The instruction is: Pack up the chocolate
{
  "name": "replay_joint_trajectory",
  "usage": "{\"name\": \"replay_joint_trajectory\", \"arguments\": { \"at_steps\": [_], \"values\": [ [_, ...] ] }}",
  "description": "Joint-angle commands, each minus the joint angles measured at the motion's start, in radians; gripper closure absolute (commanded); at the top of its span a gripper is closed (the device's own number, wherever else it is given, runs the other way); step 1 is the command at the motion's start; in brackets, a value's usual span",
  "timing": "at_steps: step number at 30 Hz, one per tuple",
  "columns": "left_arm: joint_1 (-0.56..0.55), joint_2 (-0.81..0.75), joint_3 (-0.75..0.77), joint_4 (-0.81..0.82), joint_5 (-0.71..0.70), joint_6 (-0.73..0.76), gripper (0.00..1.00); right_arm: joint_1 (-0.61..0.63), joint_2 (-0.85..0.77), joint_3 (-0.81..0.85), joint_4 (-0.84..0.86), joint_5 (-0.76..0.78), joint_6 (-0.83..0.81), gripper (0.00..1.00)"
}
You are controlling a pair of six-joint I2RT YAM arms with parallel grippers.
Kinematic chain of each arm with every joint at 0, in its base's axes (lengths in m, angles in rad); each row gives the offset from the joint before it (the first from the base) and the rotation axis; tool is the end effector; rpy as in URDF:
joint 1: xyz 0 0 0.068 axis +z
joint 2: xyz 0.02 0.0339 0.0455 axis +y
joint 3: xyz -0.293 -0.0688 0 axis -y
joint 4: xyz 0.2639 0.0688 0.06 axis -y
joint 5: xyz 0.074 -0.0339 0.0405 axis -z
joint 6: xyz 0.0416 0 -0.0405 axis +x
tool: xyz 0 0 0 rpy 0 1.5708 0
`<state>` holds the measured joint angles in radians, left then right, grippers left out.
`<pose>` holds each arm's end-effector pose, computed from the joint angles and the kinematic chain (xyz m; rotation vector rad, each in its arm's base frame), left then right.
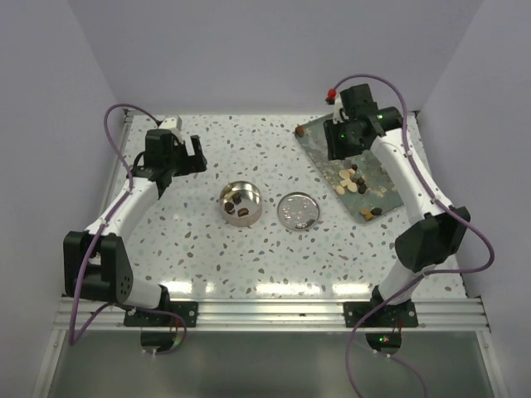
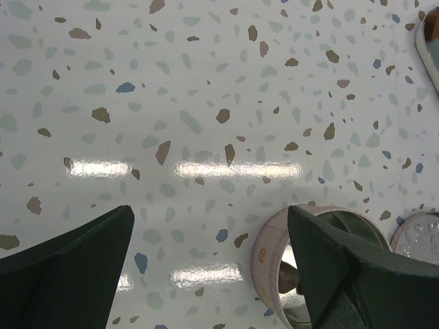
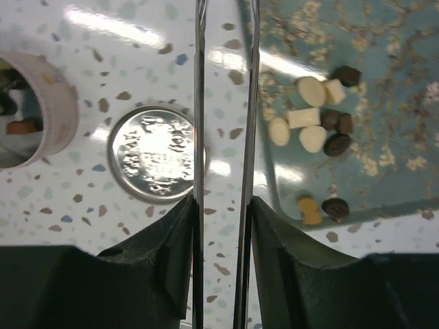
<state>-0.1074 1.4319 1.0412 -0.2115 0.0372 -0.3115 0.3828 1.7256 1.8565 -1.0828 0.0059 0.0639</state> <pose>0.3394 -0.0381 0.2932 -0.2014 2.1768 -0.2789 0.3582 0.1440 0.4028 -0.3996 2.4997 0.1720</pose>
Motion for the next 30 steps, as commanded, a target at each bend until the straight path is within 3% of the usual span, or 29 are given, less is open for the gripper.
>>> {"name": "replay_joint_trajectory", "arguments": {
  "at_steps": [1, 11, 25, 30],
  "values": [
    [-0.006, -0.025, 0.005, 0.014, 0.001, 0.005, 0.0, -0.087, -0.096, -0.034, 0.033, 0.034, -0.032, 0.61],
    [-0.006, -0.025, -0.003, 0.018, 0.001, 0.006, 0.0, -0.306, -0.179, -0.241, 0.098, 0.071, -0.009, 0.61],
    [-0.006, -0.002, 0.0, 0.035, 0.021, 0.002, 0.0, -0.318, -0.261, -0.445, 0.099, 0.123, 0.002, 0.6],
    [-0.006, -0.007, -0.001, 0.032, 0.016, 0.005, 0.0, -0.318, -0.238, -0.441, 0.112, 0.108, 0.001, 0.6]
  ]
}}
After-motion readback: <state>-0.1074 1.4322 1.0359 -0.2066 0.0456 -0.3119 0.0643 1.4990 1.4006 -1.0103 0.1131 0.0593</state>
